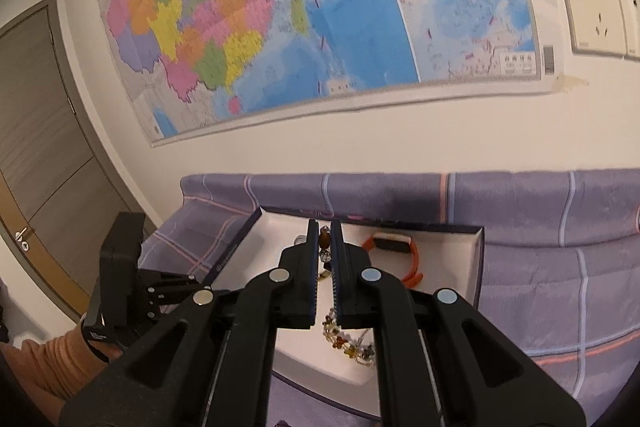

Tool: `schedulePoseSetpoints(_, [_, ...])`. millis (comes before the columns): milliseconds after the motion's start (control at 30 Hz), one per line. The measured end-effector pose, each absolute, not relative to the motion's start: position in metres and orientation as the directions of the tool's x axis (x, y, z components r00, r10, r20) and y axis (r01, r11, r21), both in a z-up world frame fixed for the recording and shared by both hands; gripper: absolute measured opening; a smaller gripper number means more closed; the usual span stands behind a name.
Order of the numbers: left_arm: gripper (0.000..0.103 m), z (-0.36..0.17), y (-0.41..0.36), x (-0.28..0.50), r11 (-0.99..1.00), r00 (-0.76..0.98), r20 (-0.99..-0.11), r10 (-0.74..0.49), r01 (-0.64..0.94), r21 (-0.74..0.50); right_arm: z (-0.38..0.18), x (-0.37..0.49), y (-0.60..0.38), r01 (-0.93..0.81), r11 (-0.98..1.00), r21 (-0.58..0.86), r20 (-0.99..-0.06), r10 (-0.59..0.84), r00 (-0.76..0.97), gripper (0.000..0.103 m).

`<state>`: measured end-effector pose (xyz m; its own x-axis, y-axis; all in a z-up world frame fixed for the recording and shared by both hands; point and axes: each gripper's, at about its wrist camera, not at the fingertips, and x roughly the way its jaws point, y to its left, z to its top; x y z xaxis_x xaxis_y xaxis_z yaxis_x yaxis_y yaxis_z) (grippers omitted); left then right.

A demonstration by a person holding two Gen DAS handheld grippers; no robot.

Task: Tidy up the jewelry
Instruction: 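Carry the yellow ring and amber necklace over the box lid with both tools, then open both tools to drop ring and necklace into the box lid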

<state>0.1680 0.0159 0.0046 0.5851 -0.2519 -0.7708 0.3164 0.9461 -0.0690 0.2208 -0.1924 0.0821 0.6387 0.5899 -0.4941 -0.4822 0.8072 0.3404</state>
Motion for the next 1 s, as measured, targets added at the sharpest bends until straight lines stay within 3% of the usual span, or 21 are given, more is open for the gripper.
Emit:
schedulePoseSetpoints(900, [0.014, -0.009, 0.010, 0.196, 0.964, 0.569, -0.797, -0.202, 0.260, -0.059, 0.014, 0.243, -0.163, -0.467, 0.816, 0.339, -0.642, 0.564, 0.519, 0.006])
schedulePoseSetpoints(1000, [0.014, -0.008, 0.008, 0.199, 0.966, 0.575, -0.795, -0.197, 0.254, -0.055, 0.008, 0.243, -0.163, -0.455, 0.823, 0.340, -0.654, 0.555, 0.514, 0.010])
